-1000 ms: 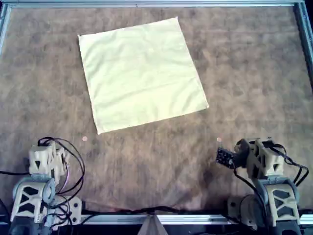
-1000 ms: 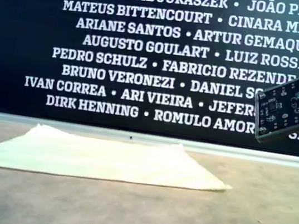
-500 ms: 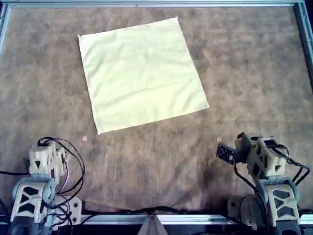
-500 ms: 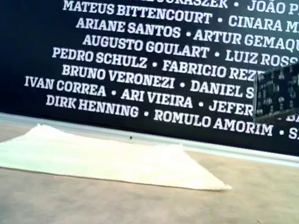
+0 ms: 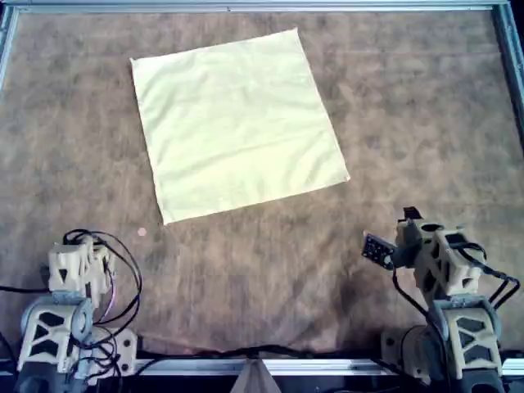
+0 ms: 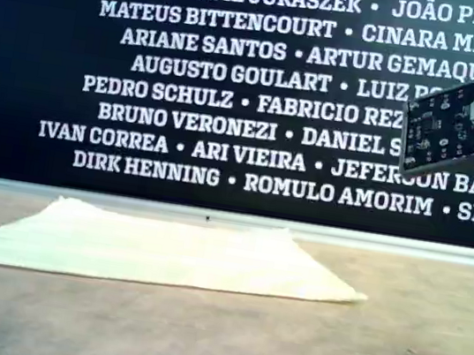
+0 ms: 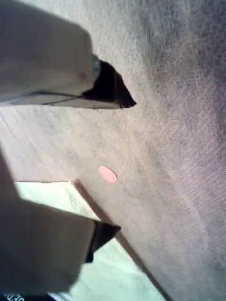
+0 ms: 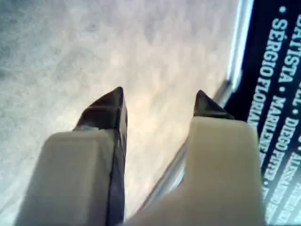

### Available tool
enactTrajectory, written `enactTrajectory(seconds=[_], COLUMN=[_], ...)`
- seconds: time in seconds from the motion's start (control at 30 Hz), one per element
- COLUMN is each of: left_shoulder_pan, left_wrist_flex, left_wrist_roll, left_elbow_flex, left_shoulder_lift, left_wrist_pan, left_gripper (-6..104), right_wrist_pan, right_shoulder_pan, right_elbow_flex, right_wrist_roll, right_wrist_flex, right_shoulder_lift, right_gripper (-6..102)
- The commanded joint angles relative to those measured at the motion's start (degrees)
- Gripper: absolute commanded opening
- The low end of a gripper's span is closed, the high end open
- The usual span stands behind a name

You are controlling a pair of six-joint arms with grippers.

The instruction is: Fold a cloth

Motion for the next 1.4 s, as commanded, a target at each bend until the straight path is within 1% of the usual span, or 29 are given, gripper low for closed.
enactTrajectory(seconds=[0.0, 0.03, 0.2, 0.23, 0.27, 0.33, 0.43, 0.5, 0.6, 0.63, 0.73, 0.9, 0.97, 1.0, 1.07, 1.17, 1.23, 1.3, 1.37], left_shoulder_pan=[-0.70, -2.11, -9.76, -11.16, -12.22, -12.92, -13.01, -13.01, -13.10, -13.10, -13.10, -13.10, -13.27, -13.89, -16.17, -21.09, -23.82, -25.14, -24.87], left_wrist_flex=[-0.44, -0.44, -0.44, -0.44, -0.44, -0.53, -1.85, -3.34, -4.92, -5.54, -6.86, -6.77, -6.77, -6.77, -6.77, -6.86, -7.03, -7.03, -7.03], left_wrist_roll=[0.53, -0.18, -0.44, -0.70, -1.41, -4.66, -11.25, -13.10, -13.18, -13.18, -13.18, -13.18, -13.18, -13.18, -13.18, -13.18, -13.18, -13.80, -14.06], left_elbow_flex=[-7.29, -9.84, -17.93, -18.28, -18.46, -18.81, -21.09, -23.03, -26.37, -27.95, -33.49, -44.47, -47.29, -48.34, -49.83, -50.45, -50.80, -52.73, -54.49], left_shoulder_lift=[0.70, 0.62, -0.53, -0.70, -1.23, -3.87, -9.93, -15.29, -24.96, -28.48, -40.17, -56.43, -60.73, -62.58, -65.65, -69.43, -71.89, -73.83, -75.94], left_wrist_pan=[0.97, 1.76, 5.36, 5.89, 6.24, 6.33, 6.33, 6.33, 6.33, 6.33, 6.33, 6.33, 6.42, 6.42, 6.42, 6.42, 6.42, 6.42, 6.33], left_gripper=[85, 84, 84, 84, 84, 84, 84, 84, 84, 84, 84, 84, 84, 84, 84, 85, 85, 85, 85], right_wrist_pan=[-1.23, -1.23, -1.23, -1.23, -1.23, -1.23, -1.23, -1.23, -1.14, -1.14, -1.14, -1.14, -1.14, -1.14, -1.14, -1.14, -1.14, -1.14, -1.14], right_shoulder_pan=[0.79, 1.41, 6.24, 7.12, 8.00, 9.67, 10.81, 10.90, 10.90, 10.90, 10.90, 10.90, 10.90, 10.90, 10.90, 10.90, 10.90, 10.90, 10.90], right_elbow_flex=[-3.43, -5.10, -13.10, -14.59, -16.26, -20.39, -28.74, -35.16, -42.71, -44.65, -48.34, -51.86, -53.09, -53.53, -54.76, -57.13, -59.15, -61.70, -64.86], right_wrist_roll=[-0.35, -0.35, -0.53, -0.79, -1.49, -3.43, -6.15, -7.03, -7.12, -6.42, -6.33, -6.33, -7.03, -7.03, -7.03, -7.03, -7.12, -7.12, -7.12], right_wrist_flex=[-3.25, -3.25, -3.16, -3.16, -3.16, -3.16, -3.16, -3.16, -3.16, -3.25, -3.25, -3.25, -3.25, -3.25, -3.34, -3.34, -3.34, -3.34, -3.34], right_shoulder_lift=[2.20, 2.20, -1.93, -4.31, -7.38, -16.88, -32.52, -41.92, -54.49, -57.92, -66.27, -73.74, -74.71, -75.32, -76.73, -80.07, -83.41, -87.54, -91.67], right_gripper=[59, 59, 58, 58, 57, 57, 58, 58, 58, 58, 58, 58, 58, 58, 58, 58, 58, 58, 58])
